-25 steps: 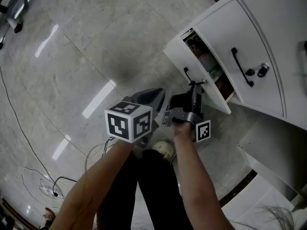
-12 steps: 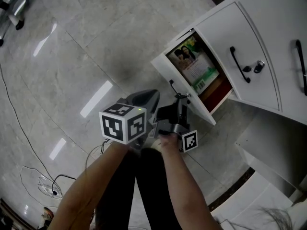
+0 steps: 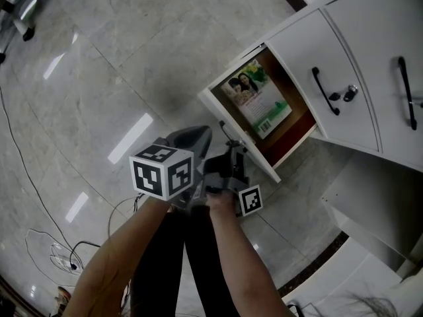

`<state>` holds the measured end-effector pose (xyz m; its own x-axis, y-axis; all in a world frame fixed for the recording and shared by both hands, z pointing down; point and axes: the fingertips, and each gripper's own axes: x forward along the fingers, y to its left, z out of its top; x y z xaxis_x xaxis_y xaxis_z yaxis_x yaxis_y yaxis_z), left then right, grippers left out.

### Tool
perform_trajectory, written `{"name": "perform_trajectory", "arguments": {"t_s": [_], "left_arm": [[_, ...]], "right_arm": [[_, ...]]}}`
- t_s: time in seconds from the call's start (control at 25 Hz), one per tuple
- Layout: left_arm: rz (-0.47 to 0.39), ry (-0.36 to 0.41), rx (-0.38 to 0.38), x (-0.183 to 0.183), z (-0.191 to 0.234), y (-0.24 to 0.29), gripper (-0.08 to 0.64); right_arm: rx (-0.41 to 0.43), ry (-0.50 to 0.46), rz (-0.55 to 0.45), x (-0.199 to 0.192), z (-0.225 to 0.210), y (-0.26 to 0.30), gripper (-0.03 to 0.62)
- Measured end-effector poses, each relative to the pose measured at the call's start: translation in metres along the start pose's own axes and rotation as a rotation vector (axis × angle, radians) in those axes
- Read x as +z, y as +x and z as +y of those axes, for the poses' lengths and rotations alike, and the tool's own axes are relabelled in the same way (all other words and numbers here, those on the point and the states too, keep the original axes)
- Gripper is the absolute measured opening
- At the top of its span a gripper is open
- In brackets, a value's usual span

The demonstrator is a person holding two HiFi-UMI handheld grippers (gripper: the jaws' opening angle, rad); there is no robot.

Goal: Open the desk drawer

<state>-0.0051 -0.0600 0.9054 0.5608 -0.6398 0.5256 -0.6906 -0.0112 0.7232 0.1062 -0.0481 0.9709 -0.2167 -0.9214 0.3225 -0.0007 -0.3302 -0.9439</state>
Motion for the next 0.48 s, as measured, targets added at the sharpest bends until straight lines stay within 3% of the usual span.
{"name": "perform_trajectory", "arguments": {"t_s": [0.2,0.28,0.48], "left_arm": [[-0.008,-0.012,0.006,0.0,-0.006,0.0,0.009],[-0.006,-0.014,0.011,0.0,-0.011,0.0,0.009],[0.01,-0.024,0.041,0.001,-0.025,-0.013,0.009]], "right_arm": [[-0.079,-0.046,0.089,-0.016,-0.009,-0.01,0.121],[-0.099,-0.082,0.125,-0.023,-0.008,-0.018,0.02],[-0.081,-0.089,0.161,-0.029,0.019,-0.036,0.02]]}}
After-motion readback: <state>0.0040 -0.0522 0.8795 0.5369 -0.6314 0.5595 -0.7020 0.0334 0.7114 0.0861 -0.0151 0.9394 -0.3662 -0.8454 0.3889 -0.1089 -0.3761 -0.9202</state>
